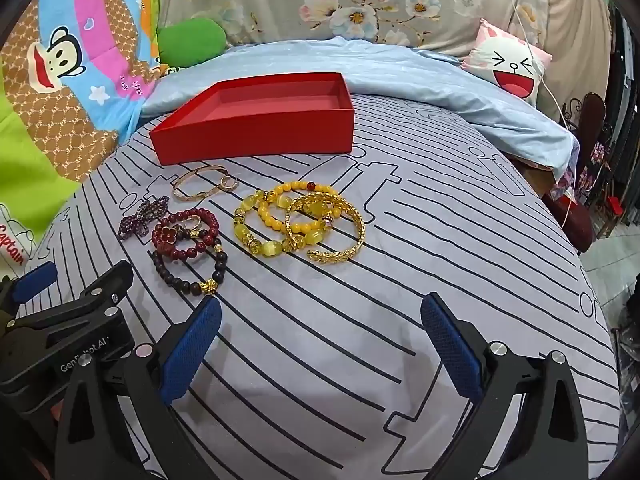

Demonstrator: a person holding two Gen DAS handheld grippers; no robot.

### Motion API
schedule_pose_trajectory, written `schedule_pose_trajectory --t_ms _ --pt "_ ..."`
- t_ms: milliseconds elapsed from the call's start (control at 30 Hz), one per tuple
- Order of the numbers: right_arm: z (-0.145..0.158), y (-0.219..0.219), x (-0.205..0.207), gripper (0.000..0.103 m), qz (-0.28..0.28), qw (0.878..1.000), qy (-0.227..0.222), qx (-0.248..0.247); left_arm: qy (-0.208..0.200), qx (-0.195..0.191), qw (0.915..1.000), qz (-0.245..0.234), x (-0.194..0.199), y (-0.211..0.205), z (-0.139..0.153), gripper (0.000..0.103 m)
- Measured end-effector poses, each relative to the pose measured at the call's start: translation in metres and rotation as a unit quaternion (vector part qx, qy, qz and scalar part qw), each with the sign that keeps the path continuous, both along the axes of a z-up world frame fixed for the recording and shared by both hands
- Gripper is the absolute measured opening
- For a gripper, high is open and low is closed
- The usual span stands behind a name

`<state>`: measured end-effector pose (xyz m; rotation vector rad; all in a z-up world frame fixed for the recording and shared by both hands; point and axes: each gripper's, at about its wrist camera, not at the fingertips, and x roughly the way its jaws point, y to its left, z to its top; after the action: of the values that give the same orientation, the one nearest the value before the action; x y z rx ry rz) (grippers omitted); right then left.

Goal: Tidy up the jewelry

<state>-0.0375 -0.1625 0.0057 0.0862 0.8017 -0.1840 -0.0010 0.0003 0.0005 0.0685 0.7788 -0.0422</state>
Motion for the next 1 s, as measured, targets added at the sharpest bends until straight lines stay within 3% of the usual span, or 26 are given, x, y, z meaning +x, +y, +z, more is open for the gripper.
schedule_pose_trajectory --t_ms 1000 --pt "0.0029 0.0025 -0.0028 0.097 0.004 1.000 -0.009 -0.002 -0.002 0.004 1.0000 0.003 -0.0019 -0.0012 0.0019 0.094"
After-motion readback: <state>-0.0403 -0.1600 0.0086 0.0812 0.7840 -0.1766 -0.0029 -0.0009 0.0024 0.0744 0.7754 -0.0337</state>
